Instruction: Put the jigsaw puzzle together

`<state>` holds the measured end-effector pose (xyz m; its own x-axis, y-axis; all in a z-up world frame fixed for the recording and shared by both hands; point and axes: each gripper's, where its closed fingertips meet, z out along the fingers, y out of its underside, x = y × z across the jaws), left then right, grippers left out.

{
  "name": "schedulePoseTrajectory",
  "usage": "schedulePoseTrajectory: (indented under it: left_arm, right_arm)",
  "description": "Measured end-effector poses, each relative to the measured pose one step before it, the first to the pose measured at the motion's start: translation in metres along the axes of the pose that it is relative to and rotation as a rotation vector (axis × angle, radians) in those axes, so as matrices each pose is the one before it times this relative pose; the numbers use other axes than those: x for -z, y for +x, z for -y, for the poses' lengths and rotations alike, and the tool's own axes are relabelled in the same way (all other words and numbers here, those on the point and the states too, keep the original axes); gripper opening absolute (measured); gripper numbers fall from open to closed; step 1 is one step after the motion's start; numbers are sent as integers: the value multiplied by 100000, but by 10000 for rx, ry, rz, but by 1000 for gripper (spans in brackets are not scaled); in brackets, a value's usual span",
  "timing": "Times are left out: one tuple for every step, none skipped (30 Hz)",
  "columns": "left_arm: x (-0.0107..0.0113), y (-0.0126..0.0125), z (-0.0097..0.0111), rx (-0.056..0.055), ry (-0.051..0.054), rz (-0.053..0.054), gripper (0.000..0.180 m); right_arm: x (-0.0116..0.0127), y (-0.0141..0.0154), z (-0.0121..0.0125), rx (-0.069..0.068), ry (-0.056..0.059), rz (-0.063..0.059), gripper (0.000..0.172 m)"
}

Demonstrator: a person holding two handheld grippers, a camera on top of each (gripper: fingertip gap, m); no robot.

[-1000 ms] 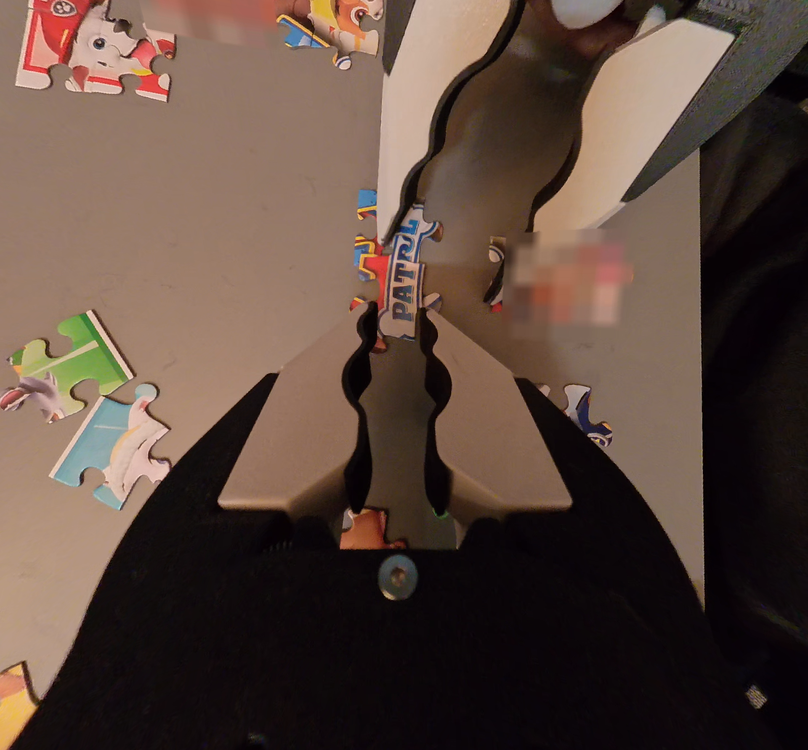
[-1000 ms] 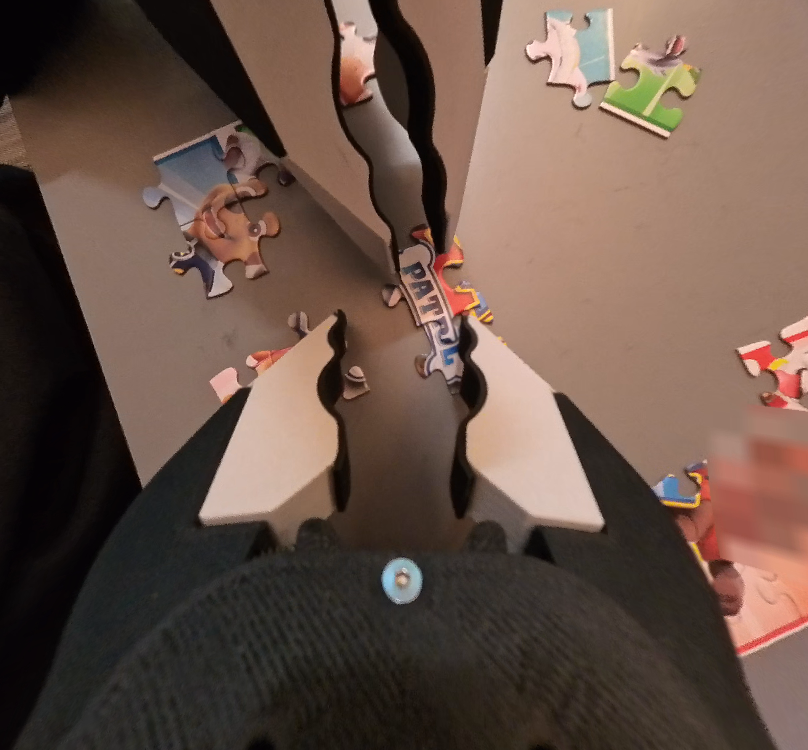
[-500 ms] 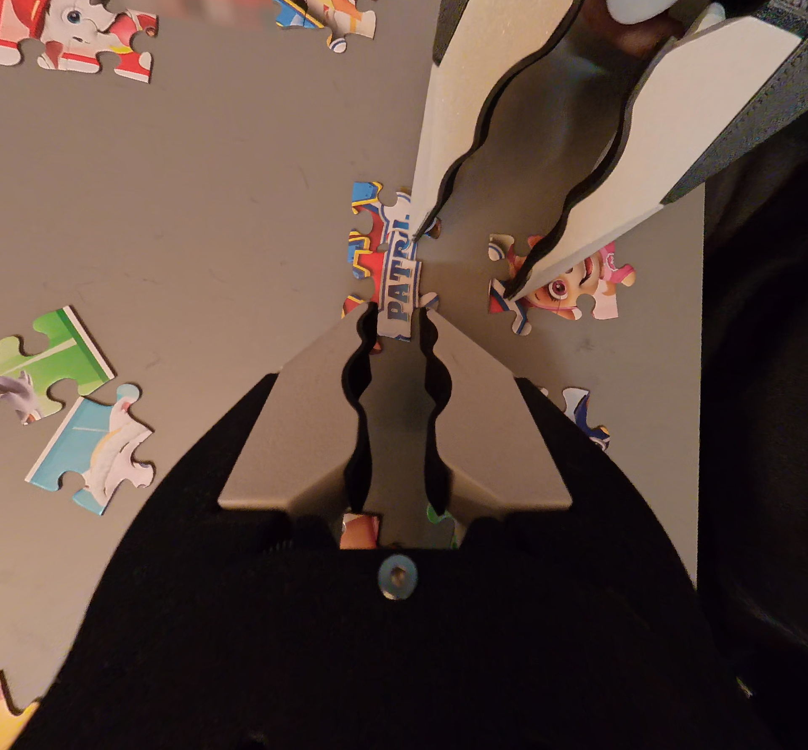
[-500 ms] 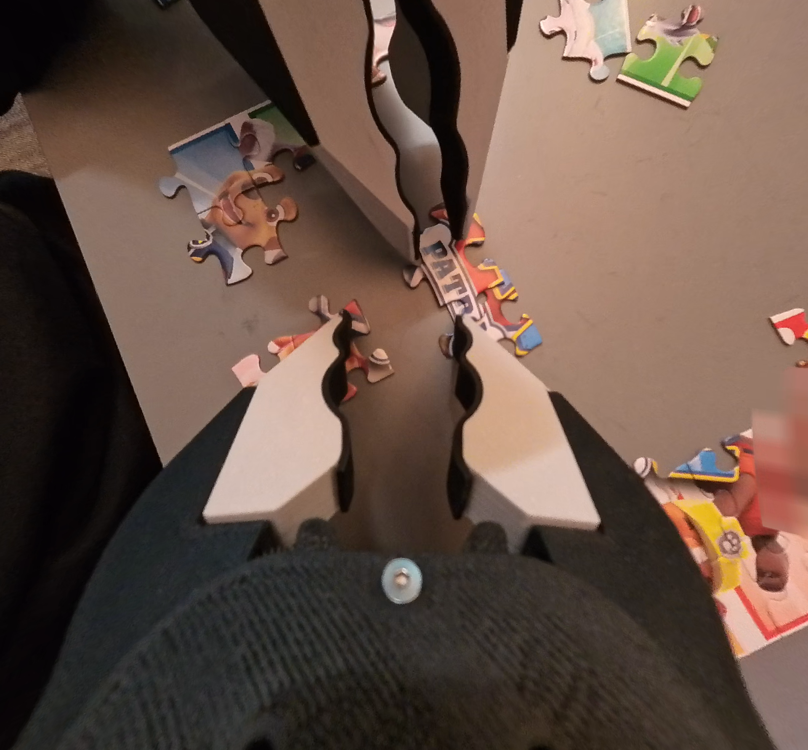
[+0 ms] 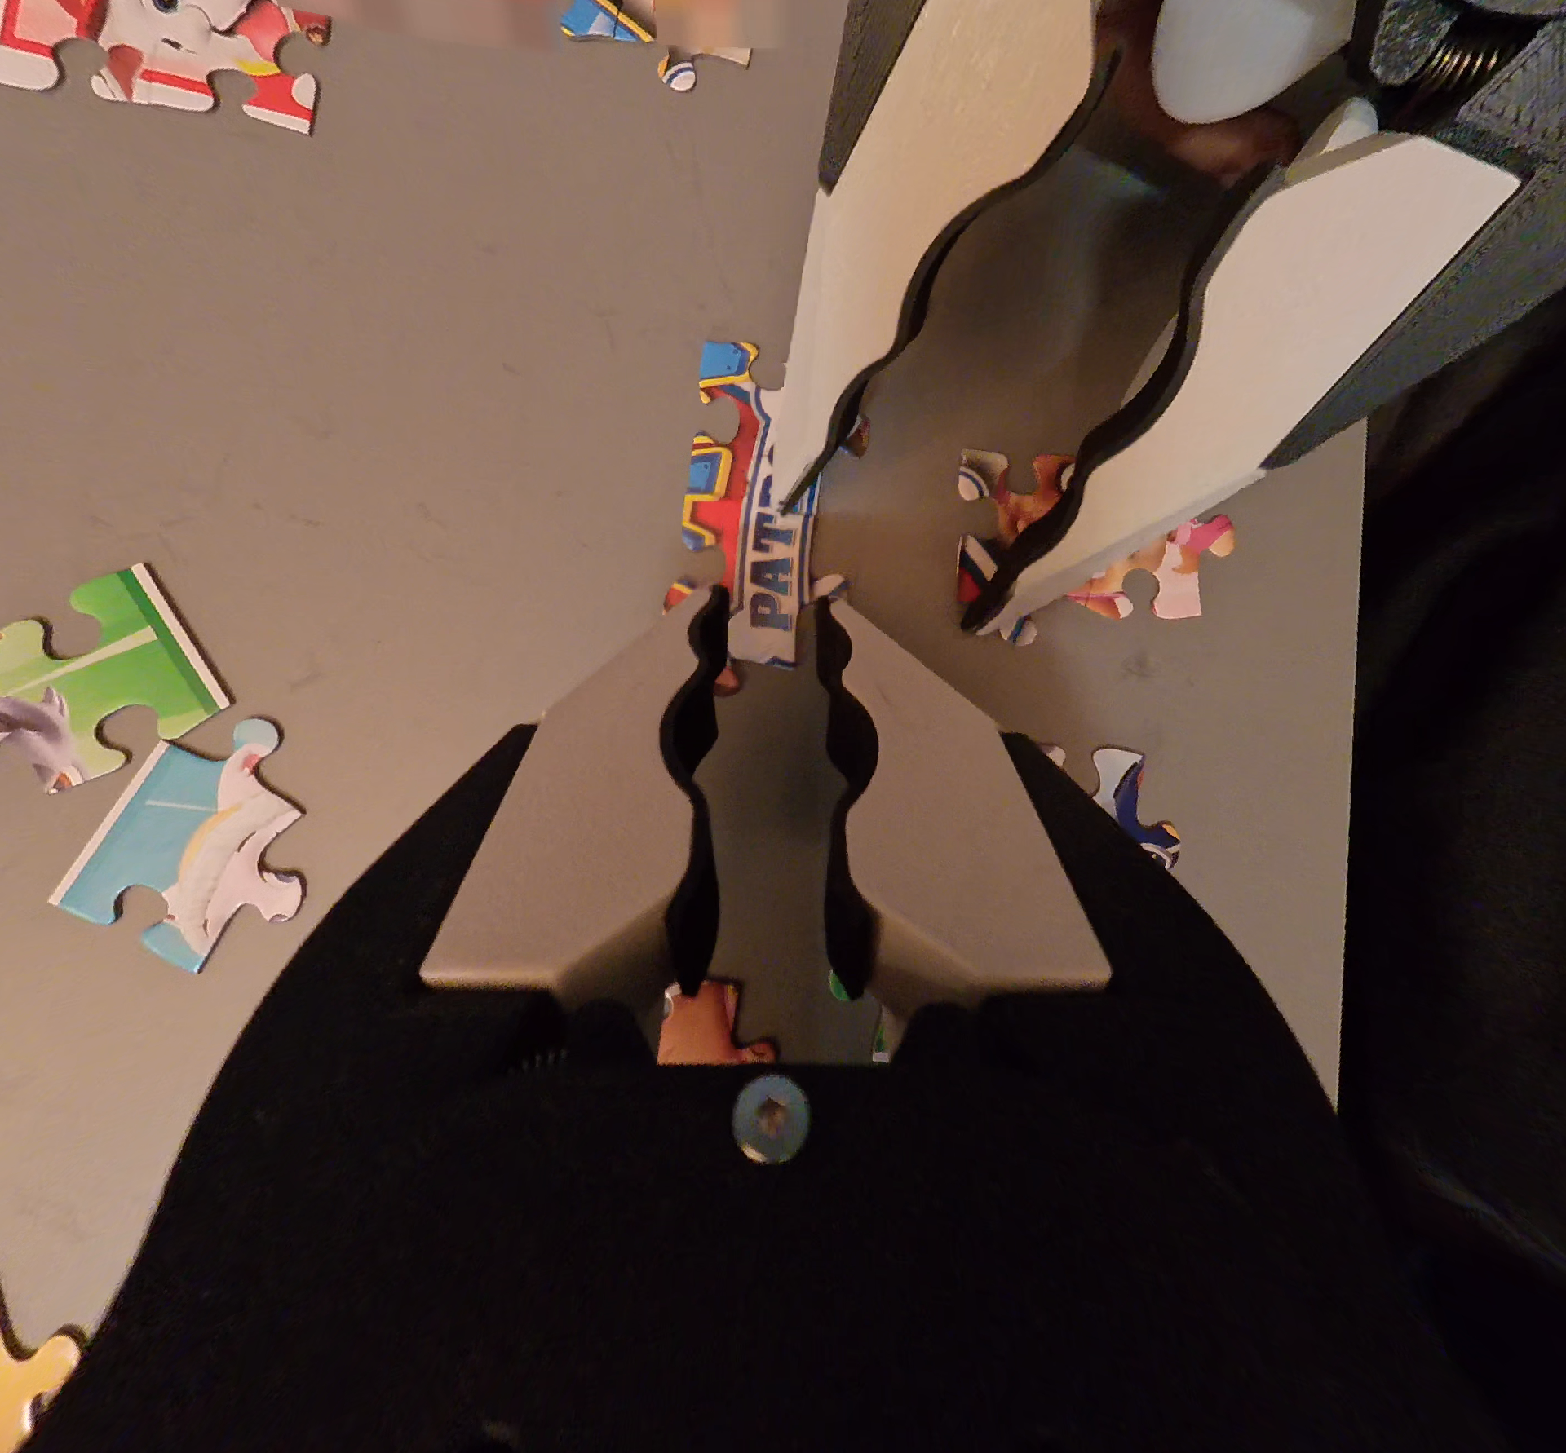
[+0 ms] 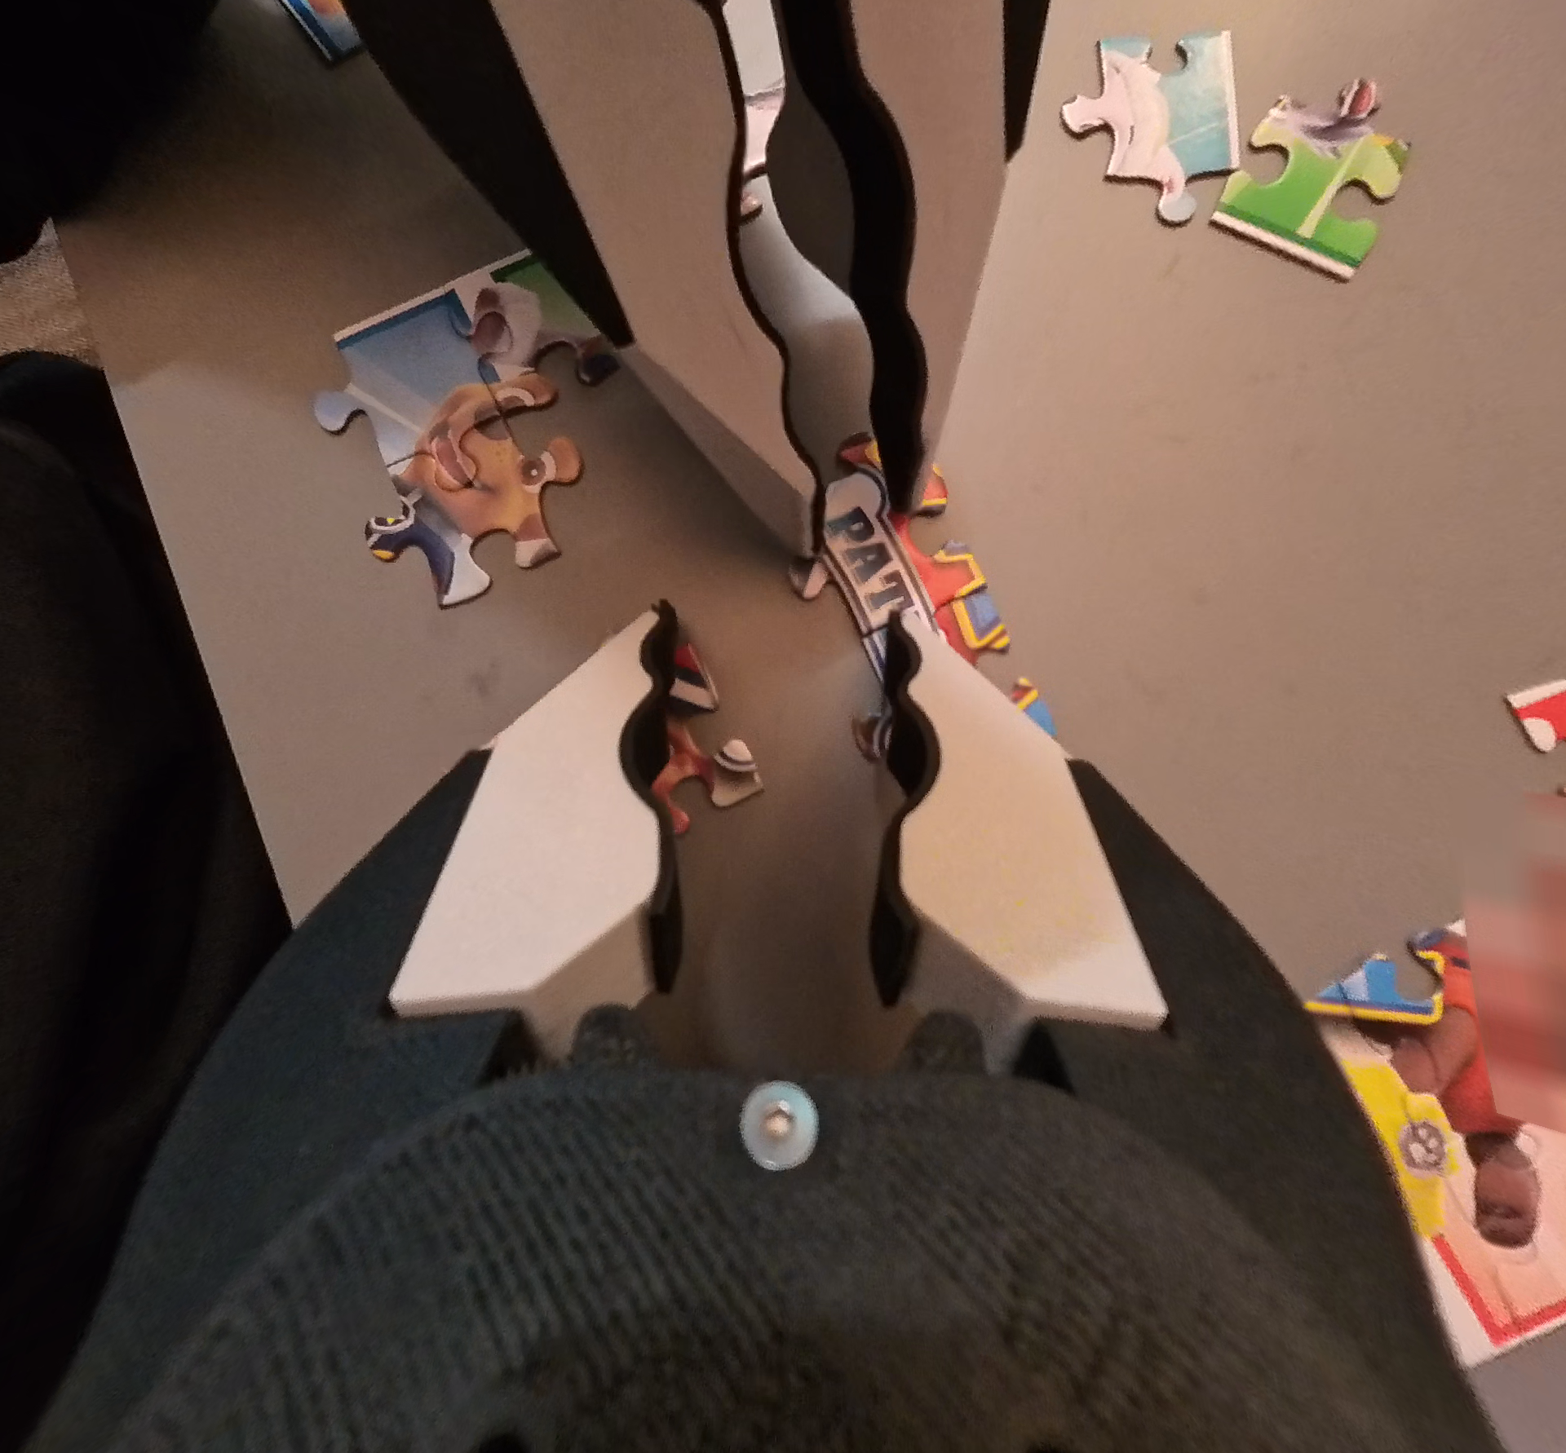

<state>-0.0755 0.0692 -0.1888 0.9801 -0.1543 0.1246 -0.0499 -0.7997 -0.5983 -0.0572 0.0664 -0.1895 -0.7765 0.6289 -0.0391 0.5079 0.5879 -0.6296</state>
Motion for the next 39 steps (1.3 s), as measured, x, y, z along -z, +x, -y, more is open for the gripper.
schedulePoseTrajectory:
  left_arm:
    - [-18, -28, -26, 5, -11, 5, 18]
    - [-7, -45, -40, 12, -15, 15, 19]
    - [4, -38, -56, 16, -20, 5, 19]
    - [6, -10, -21, 11, -4, -8, 19]
    - [23, -16, 15, 5, 15, -3, 19]
    - [22, -9, 31, 1, 21, 5, 19]
    - [13, 9, 39, 0, 15, -4, 19]
    - [-9, 14, 11, -4, 2, -6, 19]
    - [-20, 17, 1, -12, -8, 0, 19]
    - [-46, 21, -19, -8, -20, -6, 19]
    - [-48, 13, -37, -6, -29, 0, 19]
    - [-39, 9, -15, -11, -22, 9, 19]
    - [-29, 16, -9, -13, -17, 5, 19]
    - [-13, 11, 10, -10, -6, 6, 19]
    - [-2, 13, 16, -6, 0, 1, 19]
    - [-5, 15, 6, -1, 4, -4, 19]
    - [-7, 2, -9, 4, -2, 0, 19]
    - [-9, 1, -19, 8, -4, -12, 19]
    - [5, 0, 21, 7, 17, -8, 19]
    - [2, -1, 3, 9, 3, -9, 19]
    - [-4, -7, -11, 2, -3, -2, 19]
    - [-1, 5, 9, 2, 13, -8, 19]
    - [-16, 1, 13, 7, 9, -13, 19]
    - [-12, 12, 20, 3, 9, -8, 19]
    - [-7, -9, -4, 3, 2, 0, 19]
    - [-1, 23, 1, 5, 1, -14, 19]
    - [-34, 82, -32, 7, -18, -47, 19]
    - [-13, -16, 0, -4, 4, 16, 19]
    - [-20, -4, 0, -4, -14, 10, 19]
    - [-17, -5, 36, -9, 3, 17, 18]
    - [-48, -5, 18, -19, -4, 30, 18]
    - [-52, -35, 27, -24, -3, 41, 18]
    - [-55, -43, -4, -15, -11, 43, 18]
    - [-22, 3, 11, -1, 0, 2, 18]
    - [17, 10, -5, 7, -2, -8, 18]
    - [31, 7, -30, -9, -9, -6, 18]
    - [47, -10, -33, -17, -3, 6, 18]
    - [44, -64, 1, -10, 12, 27, 18]
    - [63, -54, 23, 8, 33, 11, 18]
  right_arm:
    - [-25, -35, 75, 47, -24, -26, 49]
    - [55, 78, 76, 39, 6, -93, 49]
    - [154, 159, 73, 3, 45, -108, 49]
    - [215, 153, 40, -52, 59, -70, 48]
    - [239, 162, 0, -90, 63, -51, 48]
    - [230, 197, -59, -90, 46, -65, 48]
    - [180, 181, -108, -68, 16, -63, 48]
    - [129, 135, -140, -45, -10, -45, 48]
    - [69, 100, -120, -27, -17, -33, 48]
    - [2, 34, -70, -18, -12, -9, 48]
    - [-74, -54, -27, -7, -11, 27, 48]
    - [-117, -122, 26, 20, -5, 51, 48]
    - [-151, -127, 70, 50, 3, 41, 48]
    - [-168, -129, 86, 66, -3, 32, 48]
    - [-173, -103, 50, 62, -23, 28, 48]
    - [-167, -22, -3, 38, -54, 6, 48]
    - [-141, 58, -72, 11, -74, -11, 48]
    - [-60, 56, -19, -9, -29, 0, 48]
    - [30, -6, -17, -37, -26, 47, 48]
    - [47, 34, -21, -38, -26, 17, 49]
    - [86, 74, 5, 8, 1, -38, 49]
    - [96, 32, 64, 35, 47, -41, 49]
    - [63, -69, 92, 2, 80, 30, 49]
    - [-12, -127, 23, -55, 42, 87, 48]
    - [-104, -72, -145, -76, -45, 68, 48]
    - [-115, 30, -183, -47, -51, 1, 48]
    - [-12, 32, 1, -17, 62, -25, 47]
    - [2, -10, 1, -57, 30, 17, 47]
    - [15, -36, 24, -74, 9, 38, 48]
    - [5, -34, 1, -36, -19, 27, 49]
    - [-9, -33, 1, 23, -39, 2, 49]
    - [-4, -34, -15, 60, -52, -19, 50]
    - [-4, -34, -11, 61, -50, -8, 50]
    - [4, -67, 19, 38, -37, 14, 51]
    - [42, -56, 91, 2, 33, 23, 52]
    - [81, -15, 194, -28, 128, 12, 52]
    - [76, 45, 161, -61, 129, 9, 52]
    - [-9, 91, -56, -89, 20, 11, 52]
    - [-75, 132, -250, -77, -82, 1, 52]
